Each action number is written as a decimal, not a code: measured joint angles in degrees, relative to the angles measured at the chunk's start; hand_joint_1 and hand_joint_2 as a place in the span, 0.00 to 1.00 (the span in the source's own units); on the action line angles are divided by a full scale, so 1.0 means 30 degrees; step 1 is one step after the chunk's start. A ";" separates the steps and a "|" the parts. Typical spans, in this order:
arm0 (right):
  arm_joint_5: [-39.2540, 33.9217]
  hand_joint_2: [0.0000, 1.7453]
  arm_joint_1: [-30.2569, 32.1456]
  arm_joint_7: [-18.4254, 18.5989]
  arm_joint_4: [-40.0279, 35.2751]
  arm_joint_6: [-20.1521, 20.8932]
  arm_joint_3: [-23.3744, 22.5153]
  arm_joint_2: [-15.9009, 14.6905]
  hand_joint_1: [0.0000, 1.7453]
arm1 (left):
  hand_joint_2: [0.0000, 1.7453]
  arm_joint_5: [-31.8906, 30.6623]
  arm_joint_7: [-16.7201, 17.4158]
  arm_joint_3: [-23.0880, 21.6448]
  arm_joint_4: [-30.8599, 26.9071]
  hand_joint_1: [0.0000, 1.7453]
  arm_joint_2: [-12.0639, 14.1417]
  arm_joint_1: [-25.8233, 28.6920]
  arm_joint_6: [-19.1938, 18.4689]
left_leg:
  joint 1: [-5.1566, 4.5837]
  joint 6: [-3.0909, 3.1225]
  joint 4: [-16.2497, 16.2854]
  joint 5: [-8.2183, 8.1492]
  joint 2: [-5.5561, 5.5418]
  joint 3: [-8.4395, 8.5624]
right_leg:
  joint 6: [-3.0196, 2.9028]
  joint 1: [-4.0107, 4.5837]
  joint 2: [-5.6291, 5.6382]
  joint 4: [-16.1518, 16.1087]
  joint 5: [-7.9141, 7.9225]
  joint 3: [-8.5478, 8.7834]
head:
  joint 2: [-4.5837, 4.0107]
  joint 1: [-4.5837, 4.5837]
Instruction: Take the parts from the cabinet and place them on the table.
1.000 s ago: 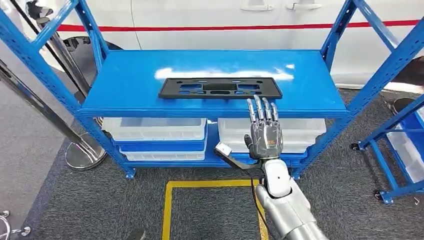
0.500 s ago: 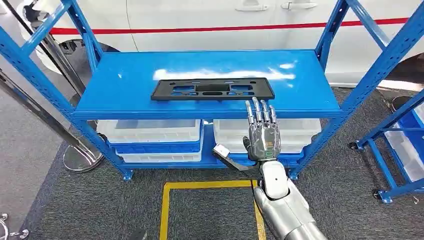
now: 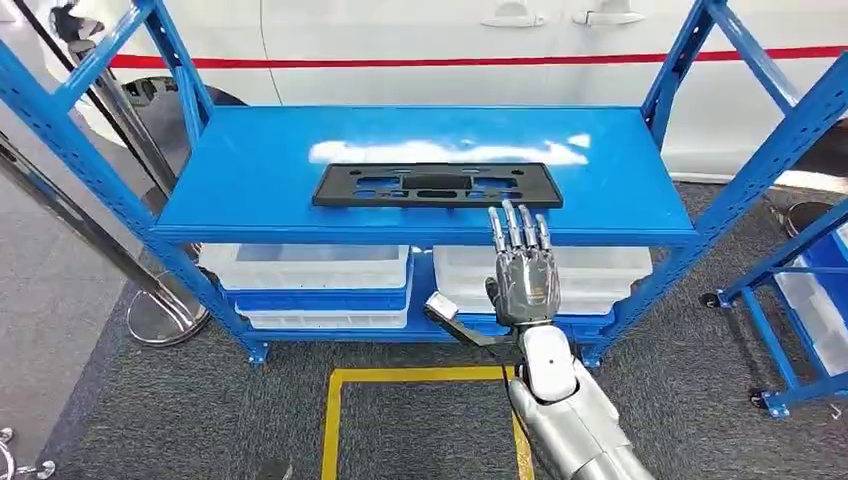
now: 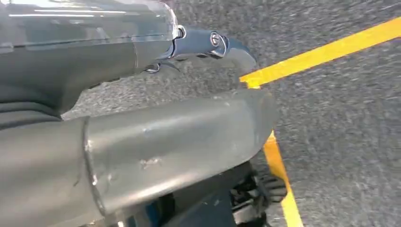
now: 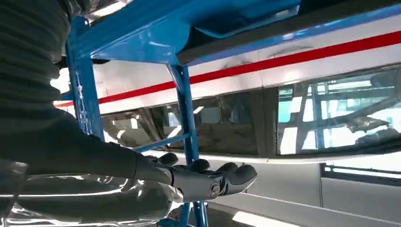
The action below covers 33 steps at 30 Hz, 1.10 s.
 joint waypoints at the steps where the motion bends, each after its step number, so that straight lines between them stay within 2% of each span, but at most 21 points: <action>1: 0.0000 1.00 0.0050 -0.0007 0.0000 0.0000 0.0022 -0.0007 0.00 | 0.00 0.0000 -0.0015 0.0000 0.0000 0.00 0.0000 -0.0002 0.0007 | 0.0000 -0.0074 -0.0103 -0.0026 0.0009 0.0036 | -0.0148 0.0018 0.0004 0.0061 -0.0071 -0.0014 | 0.0000 0.0014; 5: 0.0000 1.00 0.0034 0.0022 -0.0051 0.0000 0.0029 -0.0066 0.00 | 0.00 -0.0080 -0.0044 0.0000 0.0000 0.00 0.0000 0.0008 0.0022 | 0.0107 -0.0480 0.0417 -0.0533 0.0051 0.0156 | -0.0707 -0.0042 0.0048 -0.0073 -0.0362 0.0466 | 0.0000 0.0015; 8: 0.0000 1.00 0.0059 0.0022 -0.0051 0.0000 0.0044 -0.0066 0.00 | 0.00 -0.0080 -0.0051 0.0000 0.0000 0.00 -0.0007 0.0004 0.0022 | 0.0149 -0.0649 0.4833 -0.2209 0.0054 -0.2389 | -0.0901 0.0045 -0.0001 -0.0068 -0.0725 0.0825 | 0.0000 -0.0007; 9: 0.0000 1.00 0.0113 0.0014 -0.0051 0.0000 0.0044 -0.0066 0.00 | 0.00 -0.0080 -0.0051 0.0000 0.0000 0.00 -0.0007 0.0066 0.0022 | 0.0149 -0.0654 0.5960 -0.2303 0.0054 -0.3202 | -0.0914 0.0090 0.0010 -0.0066 -0.0866 0.0984 | 0.0000 -0.0014; 10: 0.0000 1.00 0.0150 0.0015 -0.0051 0.0000 0.0044 -0.0066 0.00 | 0.00 -0.0080 -0.0051 0.0000 0.0000 0.00 -0.0007 0.0118 0.0022 | 0.0146 -0.0604 0.6092 -0.1846 0.0052 -0.3562 | -0.0923 0.0127 0.0042 -0.0066 -0.1014 0.1174 | 0.0000 -0.0007; 12: 0.0000 1.00 0.0149 0.0014 -0.0051 0.0000 0.0044 -0.0066 0.00 | 0.00 -0.0109 -0.0051 0.0000 0.0000 0.00 -0.0007 0.0137 0.0022 | 0.0104 -0.0369 0.3935 0.0129 0.0050 -0.3007 | -0.0899 0.0209 0.0102 -0.0068 -0.1366 0.1693 | 0.0000 -0.0007; 13: 0.0000 1.00 0.0131 -0.0036 -0.0065 0.0000 0.0044 -0.0066 0.00 | 0.00 -0.0109 -0.0058 0.0000 0.0000 0.00 -0.0007 0.0123 0.0029 | 0.0010 -0.0119 0.1817 0.1544 0.0042 -0.2257 | -0.0876 0.0262 0.0106 -0.0087 -0.1611 0.2043 | 0.0000 -0.0007; 14: 0.0000 1.00 0.0152 -0.0051 -0.0058 0.0000 0.0051 -0.0066 0.00 | 0.00 -0.0109 -0.0058 0.0000 0.0000 0.00 0.0007 0.0129 0.0029 | -0.0088 0.0178 0.0944 0.1717 0.0025 -0.1839 | -0.0846 0.0201 0.0091 -0.0184 -0.1788 0.2178 | 0.0000 0.0008; 15: 0.0000 1.00 0.0092 -0.0058 -0.0051 -0.0007 0.0051 -0.0080 0.00 | 0.00 -0.0109 -0.0058 0.0000 0.0000 0.00 0.0080 0.0102 0.0036 | -0.0258 0.0319 0.0836 0.1648 0.0051 -0.1740 | -0.0722 0.0297 0.0098 -0.0216 -0.1848 0.2201 | 0.0000 0.0015; 16: 0.0000 1.00 0.0106 -0.0072 -0.0058 -0.0007 0.0051 -0.0073 0.00 | 0.00 -0.0124 -0.0073 0.0000 0.0000 0.00 0.0066 0.0056 0.0058 | -0.0309 0.0464 0.0377 0.1418 0.0040 -0.1518 | -0.0562 0.0120 0.0131 -0.0330 -0.1823 0.2186 | 0.0000 -0.0007; 18: 0.0000 1.00 0.0140 -0.0161 -0.0073 -0.0015 0.0051 -0.0073 0.00 | 0.00 -0.0131 -0.0066 -0.0007 0.0000 0.00 0.0066 0.0054 0.0080 | -0.0380 0.0560 -0.0241 0.1203 0.0044 -0.1216 | -0.0300 0.0132 0.0050 -0.0377 -0.1565 0.2434 | 0.0000 0.0000; 20: 0.0000 1.00 0.0057 -0.0160 -0.0168 -0.0029 0.0051 -0.0073 0.00 | 0.00 -0.0131 -0.0066 0.0000 0.0000 0.00 0.0029 0.0089 0.0087 | -0.0109 0.0597 -0.0828 0.1255 0.0010 -0.0311 | -0.0165 0.0155 0.0038 0.0233 -0.1614 0.2432 | 0.0000 0.0014; 21: 0.0000 1.00 -0.0078 -0.0182 -0.0167 -0.0022 0.0051 -0.0073 0.00 | 0.00 -0.0124 -0.0066 0.0000 0.0000 0.00 0.0029 0.0043 0.0095 | -0.0076 0.0690 -0.0931 0.1191 0.0013 -0.0084 | -0.0092 0.0166 0.0037 0.1138 -0.1853 0.1941 | 0.0000 0.0022; 24: 0.0000 1.00 -0.0022 -0.0203 -0.0161 -0.0022 0.0051 -0.0073 0.00 | 0.00 -0.0124 0.0093 0.0000 0.0000 0.00 0.0007 -0.0060 0.0582 | -0.0061 0.0731 -0.0924 0.0808 -0.0010 0.0231 | 0.0181 0.0043 0.0034 0.4638 -0.3431 -0.0770 | 0.0000 0.0022; 25: 0.0000 1.00 0.0029 -0.0219 -0.0160 -0.0021 0.0051 -0.0080 0.00 | 0.00 -0.0131 0.0226 0.0000 0.0000 0.00 0.0007 -0.0051 0.0822 | -0.0045 0.0706 -0.0895 0.0662 -0.0024 0.0376 | 0.0193 0.0018 0.0031 0.4912 -0.3352 -0.1332 | 0.0000 0.0015; 26: 0.0000 1.00 0.0034 -0.0226 -0.0160 -0.0015 0.0051 -0.0080 0.00 | 0.00 -0.0117 0.0219 0.0000 0.0000 0.00 -0.0007 -0.0005 0.0874 | -0.0026 0.0670 -0.0848 0.0492 -0.0026 0.0558 | 0.0184 -0.0014 0.0028 0.4423 -0.2702 -0.1471 | 0.0000 0.0022; 29: 0.0000 1.00 0.0013 -0.0342 -0.0160 -0.0015 0.0051 -0.0102 0.00 | 0.00 -0.0117 -0.0065 0.0000 0.0000 0.00 -0.0073 -0.0017 0.0779 | 0.0067 0.0390 -0.0623 -0.0196 -0.0020 0.1212 | 0.0250 -0.0108 -0.0033 -0.0009 0.0905 -0.0303 | 0.0000 0.0022; 30: 0.0000 1.00 0.0019 -0.0372 -0.0124 0.0000 0.0051 -0.0131 0.00 | 0.00 -0.0109 -0.0102 0.0000 0.0000 0.00 -0.0073 -0.0055 0.0786 | 0.0042 0.0222 -0.0489 -0.0348 -0.0052 0.1215 | 0.0134 0.0008 -0.0034 0.0026 0.0170 -0.0384 | 0.0000 0.0029; 31: 0.0000 1.00 -0.0032 -0.0372 -0.0117 0.0000 0.0058 -0.0124 0.00 | 0.00 -0.0102 -0.0168 0.0000 0.0000 0.00 -0.0073 -0.0151 0.0809 | 0.0020 0.0063 -0.0467 -0.0446 -0.0055 0.1055 | -0.0162 0.0118 -0.0069 -0.0024 0.0161 -0.0372 | 0.0000 0.0073; 32: 0.0000 1.00 0.0021 -0.0372 -0.0124 -0.0007 0.0066 -0.0102 0.00 | 0.00 -0.0087 -0.0190 0.0000 0.0007 0.00 -0.0073 -0.0158 0.0816 | 0.0019 -0.0055 -0.0473 -0.0581 -0.0024 0.1010 | -0.0327 0.0092 -0.0021 -0.0050 0.0524 -0.0410 | 0.0000 0.0073; 33: 0.0000 1.00 0.0029 -0.0357 -0.0102 -0.0007 0.0073 -0.0146 0.00 | 0.00 -0.0087 -0.0262 0.0000 0.0000 0.00 -0.0080 -0.0151 0.0838 | 0.0006 -0.0142 -0.0337 -0.0517 -0.0015 0.1189 | -0.0458 0.0116 -0.0006 -0.0068 0.0449 -0.0398 | 0.0000 0.0051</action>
